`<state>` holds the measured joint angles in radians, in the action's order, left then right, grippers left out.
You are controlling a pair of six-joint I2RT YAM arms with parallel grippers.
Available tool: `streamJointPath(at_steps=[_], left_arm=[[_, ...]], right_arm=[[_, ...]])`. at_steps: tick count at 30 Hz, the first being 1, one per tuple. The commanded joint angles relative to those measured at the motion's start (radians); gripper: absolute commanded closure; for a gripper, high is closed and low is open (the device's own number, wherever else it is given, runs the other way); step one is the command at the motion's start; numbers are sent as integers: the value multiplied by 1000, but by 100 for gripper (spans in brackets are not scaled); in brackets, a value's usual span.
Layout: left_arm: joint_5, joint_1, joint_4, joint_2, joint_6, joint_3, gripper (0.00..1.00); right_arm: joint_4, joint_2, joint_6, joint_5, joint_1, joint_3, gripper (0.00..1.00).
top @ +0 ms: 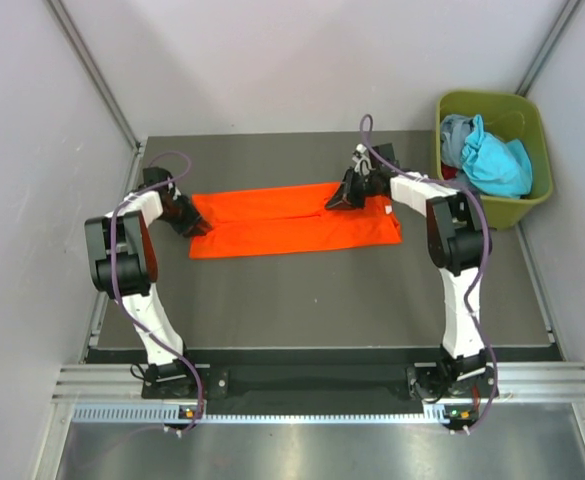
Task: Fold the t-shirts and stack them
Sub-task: Fold the tshirt
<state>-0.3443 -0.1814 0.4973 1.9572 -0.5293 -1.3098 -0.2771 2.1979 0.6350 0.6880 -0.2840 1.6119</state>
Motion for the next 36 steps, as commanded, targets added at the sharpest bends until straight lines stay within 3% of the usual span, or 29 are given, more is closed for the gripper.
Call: streamJointPath(at_steps=[1, 3, 8, 10, 14, 15, 18, 21, 22, 23, 28, 33, 36], left_arm=[[43, -1, 33, -53, 14, -37, 64], [60, 0, 50, -89, 11, -20, 62], [93, 0, 57, -225, -4, 76, 56], [90, 0, 52, -276, -15, 112, 55], [122, 0, 50, -360, -50, 210, 42], [157, 0, 50, -380, -60, 246, 37], [177, 0, 34, -461, -83, 306, 36], [176, -1, 49, -472, -110, 328, 36], [169, 0, 53, -468, -123, 334, 36], [169, 0, 58, -466, -129, 345, 37], [153, -1, 11, -451, -178, 403, 38], [172, -1, 9, -446, -239, 437, 47], [162, -1, -46, -475, -285, 494, 45]], right_arm=[[102, 92, 60, 44, -1, 65, 100], [98, 124, 55, 36, -1, 110, 99], [-39, 171, -24, -39, 3, 203, 77], [-94, 137, -55, -64, 5, 221, 71], [-175, 33, -90, -139, 5, 194, 62], [-191, 4, -103, -171, 5, 162, 60], [-215, -151, -116, -252, 6, 84, 48], [-214, -248, -97, -326, 12, -16, 44], [-208, -306, -86, -338, 16, -44, 35], [-203, -334, -74, -349, 19, -73, 33], [-82, -531, 15, -389, 23, -352, 30], [53, -667, 116, -452, 51, -623, 31], [128, -724, 133, -487, 65, -728, 32]])
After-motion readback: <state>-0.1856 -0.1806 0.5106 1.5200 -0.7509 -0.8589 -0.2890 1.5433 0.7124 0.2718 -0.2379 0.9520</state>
